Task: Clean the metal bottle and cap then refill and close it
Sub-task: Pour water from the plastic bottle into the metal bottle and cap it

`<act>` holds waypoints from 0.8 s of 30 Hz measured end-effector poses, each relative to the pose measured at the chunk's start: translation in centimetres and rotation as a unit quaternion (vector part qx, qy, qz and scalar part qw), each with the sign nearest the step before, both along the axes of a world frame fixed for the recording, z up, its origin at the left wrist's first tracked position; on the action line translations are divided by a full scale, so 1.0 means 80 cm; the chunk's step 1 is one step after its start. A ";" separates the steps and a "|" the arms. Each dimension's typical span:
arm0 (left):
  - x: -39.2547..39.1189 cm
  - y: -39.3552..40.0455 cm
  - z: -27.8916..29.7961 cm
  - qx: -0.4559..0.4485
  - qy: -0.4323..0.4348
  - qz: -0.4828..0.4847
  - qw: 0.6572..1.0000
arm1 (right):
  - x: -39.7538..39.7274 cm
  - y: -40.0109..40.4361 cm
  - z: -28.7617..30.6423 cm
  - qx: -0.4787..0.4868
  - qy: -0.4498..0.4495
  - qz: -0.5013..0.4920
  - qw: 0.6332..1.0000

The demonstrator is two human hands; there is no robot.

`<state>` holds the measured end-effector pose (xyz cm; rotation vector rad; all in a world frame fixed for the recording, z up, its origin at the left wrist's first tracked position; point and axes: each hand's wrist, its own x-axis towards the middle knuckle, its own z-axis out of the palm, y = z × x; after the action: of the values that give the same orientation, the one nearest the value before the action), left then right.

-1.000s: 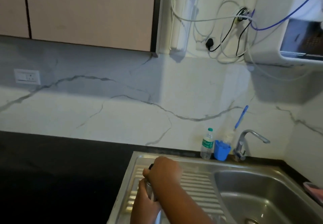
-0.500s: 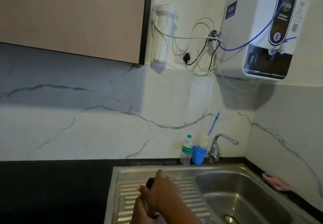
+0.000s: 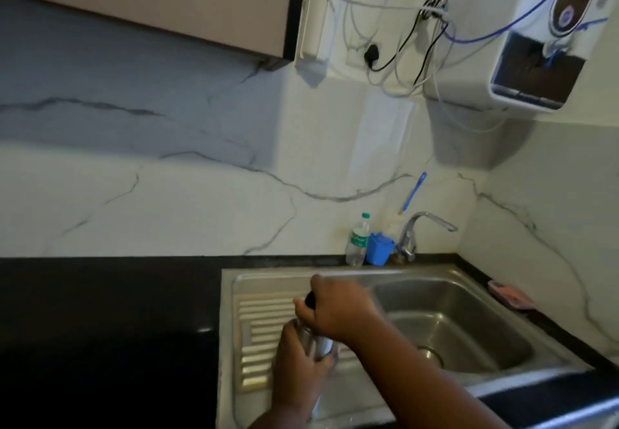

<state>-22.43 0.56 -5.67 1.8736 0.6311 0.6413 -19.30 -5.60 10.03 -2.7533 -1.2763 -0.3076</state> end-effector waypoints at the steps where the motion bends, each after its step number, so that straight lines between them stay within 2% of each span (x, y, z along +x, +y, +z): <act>1: -0.006 -0.003 0.007 -0.015 -0.009 -0.015 1.000 | -0.003 0.003 -0.003 0.005 -0.007 -0.018 1.000; 5: -0.021 -0.013 0.016 -0.032 -0.014 -0.003 0.999 | -0.020 0.019 -0.012 0.013 -0.018 -0.151 0.988; 9: -0.021 -0.015 0.007 -0.099 -0.042 -0.004 0.994 | -0.023 0.044 -0.008 -0.038 0.041 -0.270 0.961; 12: -0.023 -0.017 0.013 -0.109 -0.035 0.003 0.993 | -0.019 0.049 -0.005 -0.083 0.063 -0.263 0.959; 15: -0.031 -0.018 0.027 -0.078 -0.033 0.001 0.996 | -0.018 0.029 0.002 -0.011 0.110 -0.225 0.968; 17: -0.034 -0.015 0.027 -0.034 -0.027 -0.007 0.999 | -0.006 -0.003 0.002 0.025 0.231 -0.151 0.961; 19: -0.032 -0.012 0.021 -0.025 -0.025 0.001 0.999 | 0.012 -0.048 -0.004 0.155 0.410 -0.100 0.893; 20: -0.031 -0.011 0.018 -0.019 -0.030 0.006 0.999 | 0.027 -0.074 -0.016 0.183 0.436 -0.113 0.874; 21: -0.029 -0.012 0.017 -0.012 -0.039 0.009 0.999 | 0.043 -0.100 -0.029 0.174 0.418 -0.141 0.880; 23: -0.027 -0.012 0.012 -0.007 -0.053 0.012 0.998 | 0.078 -0.145 -0.066 0.028 0.286 -0.205 0.936; 24: -0.026 -0.011 0.009 -0.003 -0.054 0.012 0.998 | 0.091 -0.162 -0.085 -0.048 0.252 -0.222 0.941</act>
<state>-24.50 -0.32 -4.97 1.8144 0.5857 0.7508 -12.00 -18.58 3.25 -2.8927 -0.5569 0.4251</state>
